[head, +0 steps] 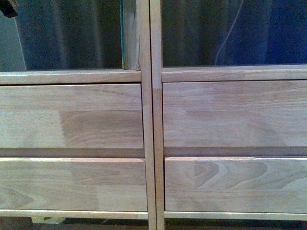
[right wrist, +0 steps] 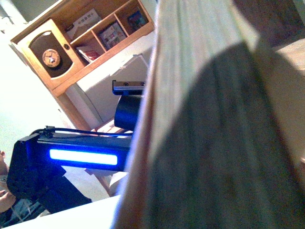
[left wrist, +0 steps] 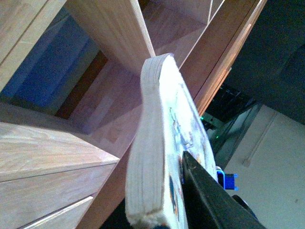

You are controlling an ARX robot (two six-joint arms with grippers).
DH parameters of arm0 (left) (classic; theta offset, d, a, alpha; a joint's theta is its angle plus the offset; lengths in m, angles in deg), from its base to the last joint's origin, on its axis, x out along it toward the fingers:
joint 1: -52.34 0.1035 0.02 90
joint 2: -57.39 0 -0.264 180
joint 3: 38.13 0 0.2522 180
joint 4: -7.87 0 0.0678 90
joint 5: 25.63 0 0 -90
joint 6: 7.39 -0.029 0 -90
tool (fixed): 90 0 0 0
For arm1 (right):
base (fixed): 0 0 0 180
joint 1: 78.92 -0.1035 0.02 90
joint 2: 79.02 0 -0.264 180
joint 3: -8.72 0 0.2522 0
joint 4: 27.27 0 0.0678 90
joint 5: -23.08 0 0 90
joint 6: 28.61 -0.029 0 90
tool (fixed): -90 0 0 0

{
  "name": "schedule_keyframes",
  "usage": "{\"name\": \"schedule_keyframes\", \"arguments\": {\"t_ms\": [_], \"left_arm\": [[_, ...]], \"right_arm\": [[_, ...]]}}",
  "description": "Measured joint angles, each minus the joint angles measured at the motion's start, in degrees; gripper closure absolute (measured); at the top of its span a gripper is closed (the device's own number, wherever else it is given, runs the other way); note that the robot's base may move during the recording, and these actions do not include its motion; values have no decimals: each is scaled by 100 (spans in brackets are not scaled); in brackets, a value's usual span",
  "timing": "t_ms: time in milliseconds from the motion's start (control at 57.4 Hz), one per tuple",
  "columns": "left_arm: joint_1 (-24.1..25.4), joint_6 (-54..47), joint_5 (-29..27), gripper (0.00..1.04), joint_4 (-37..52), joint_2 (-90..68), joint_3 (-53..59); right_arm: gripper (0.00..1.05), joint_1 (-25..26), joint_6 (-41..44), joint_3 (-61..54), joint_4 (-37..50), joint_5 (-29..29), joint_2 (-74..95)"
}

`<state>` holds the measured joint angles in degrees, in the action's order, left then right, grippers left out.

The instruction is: Organize books on shelf

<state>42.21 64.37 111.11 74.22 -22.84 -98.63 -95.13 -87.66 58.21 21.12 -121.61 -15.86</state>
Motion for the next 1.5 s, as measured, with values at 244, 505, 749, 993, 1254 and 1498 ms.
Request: {"name": "schedule_keyframes", "arguments": {"t_ms": [244,505,749,993,1254,1498], "left_arm": [[-13,551,175,98,7,33,0],[-17,772,302,98,7,31,0],[389,-850,-2004,98,-2531,9,-1696],[199,-4319,-3475,98,-4870,-289,-2863],[101,-7071,-4857,98,-5156,-1266,-4113],[22,-7864,-4562,98,-5276,-1947,-4881]], "right_arm": [[69,7,7,-105,59,-192,-219],[26,778,-249,-560,625,-872,-579],[7,2533,-472,-1043,1047,-1537,-1019],[7,3585,-623,-1567,1784,-1930,-1517],[7,4352,-284,-1996,1499,-1921,-2081],[7,5624,1637,-2570,-247,-1279,-3176]]}}
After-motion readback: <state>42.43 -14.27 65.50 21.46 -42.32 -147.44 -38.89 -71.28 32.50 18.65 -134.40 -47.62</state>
